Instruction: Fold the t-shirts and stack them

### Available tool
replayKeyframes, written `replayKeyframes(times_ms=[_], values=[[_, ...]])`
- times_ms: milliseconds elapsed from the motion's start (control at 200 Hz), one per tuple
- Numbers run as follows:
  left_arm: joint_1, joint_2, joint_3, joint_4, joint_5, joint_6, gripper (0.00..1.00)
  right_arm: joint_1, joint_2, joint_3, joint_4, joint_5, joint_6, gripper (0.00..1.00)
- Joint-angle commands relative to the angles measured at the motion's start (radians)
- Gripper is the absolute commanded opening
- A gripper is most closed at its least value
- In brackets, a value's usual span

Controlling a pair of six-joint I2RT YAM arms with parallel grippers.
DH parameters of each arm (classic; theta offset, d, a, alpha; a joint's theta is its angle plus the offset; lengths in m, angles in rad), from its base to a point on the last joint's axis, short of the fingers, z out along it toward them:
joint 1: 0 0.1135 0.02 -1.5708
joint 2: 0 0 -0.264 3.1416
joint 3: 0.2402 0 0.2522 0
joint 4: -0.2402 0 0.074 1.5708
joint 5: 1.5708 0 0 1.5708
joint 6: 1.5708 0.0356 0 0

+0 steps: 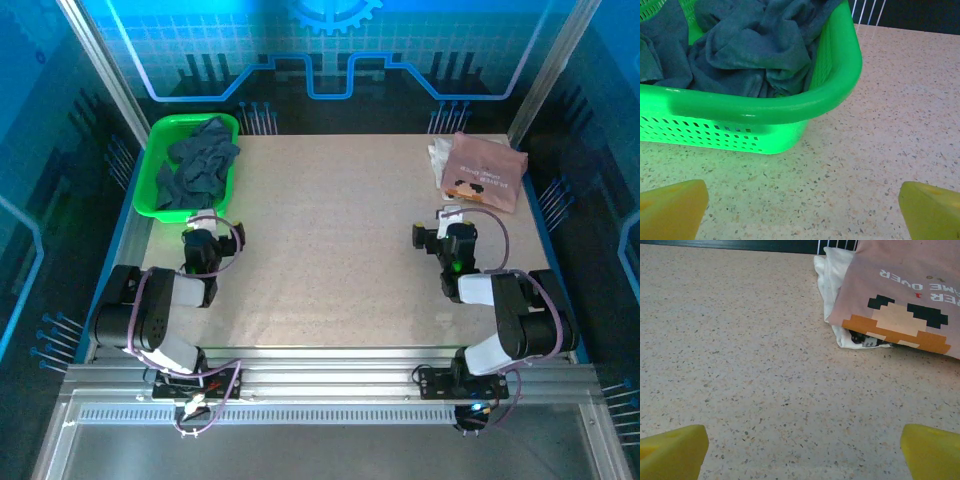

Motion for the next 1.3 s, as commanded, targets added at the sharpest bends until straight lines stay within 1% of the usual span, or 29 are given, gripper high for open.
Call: replayKeyframes(times_ms=[0,170,305,875,895,925,955,990,1031,1091,1156,1221,1296], values=[[-0.003,-0.002,0.021,0.014,-0.015,0.010,0.99,0.011,0.004,0.014,0.022,0.005,-0.003,1.00],[-0.004,-0.002,0.031,-0.001,0.023,0.024,0.99,0.013,0.004,0.013,0.022,0.005,-0.002,1.00],[-0.004,-0.001,0.044,-0.027,0.092,0.048,0.99,0.012,0.004,0.012,0.022,0.005,-0.002,1.00],[-0.003,-0.004,0.049,-0.028,0.103,0.055,0.99,0.005,0.002,0.012,0.023,-0.010,-0.002,1.00],[-0.007,-0.021,0.058,-0.058,0.116,0.065,0.99,0.006,-0.002,0.018,0.020,-0.007,-0.004,1.00],[-0.022,-0.063,0.084,-0.145,0.130,0.088,0.99,0.005,-0.025,0.039,-0.042,-0.008,0.001,1.00],[-0.045,-0.111,0.123,-0.260,0.118,0.108,0.99,0.007,-0.058,0.061,-0.102,-0.033,-0.014,1.00],[-0.072,-0.166,0.176,-0.401,0.101,0.117,0.99,0.020,-0.108,0.097,-0.205,-0.022,-0.026,1.00],[-0.094,-0.232,0.227,-0.535,0.109,0.098,0.99,0.034,-0.168,0.125,-0.305,-0.016,-0.030,1.00],[-0.126,-0.323,0.277,-0.669,0.153,0.035,0.99,0.050,-0.266,0.159,-0.454,-0.041,-0.019,1.00],[-0.180,-0.418,0.307,-0.764,0.192,-0.026,0.99,0.080,-0.369,0.195,-0.626,-0.051,-0.017,1.00],[-0.246,-0.491,0.348,-0.869,0.149,-0.100,0.99,0.102,-0.466,0.224,-0.751,-0.084,0.002,1.00],[-0.256,-0.527,0.431,-1.017,0.108,-0.227,0.99,0.113,-0.538,0.293,-0.908,-0.148,0.049,1.00]])
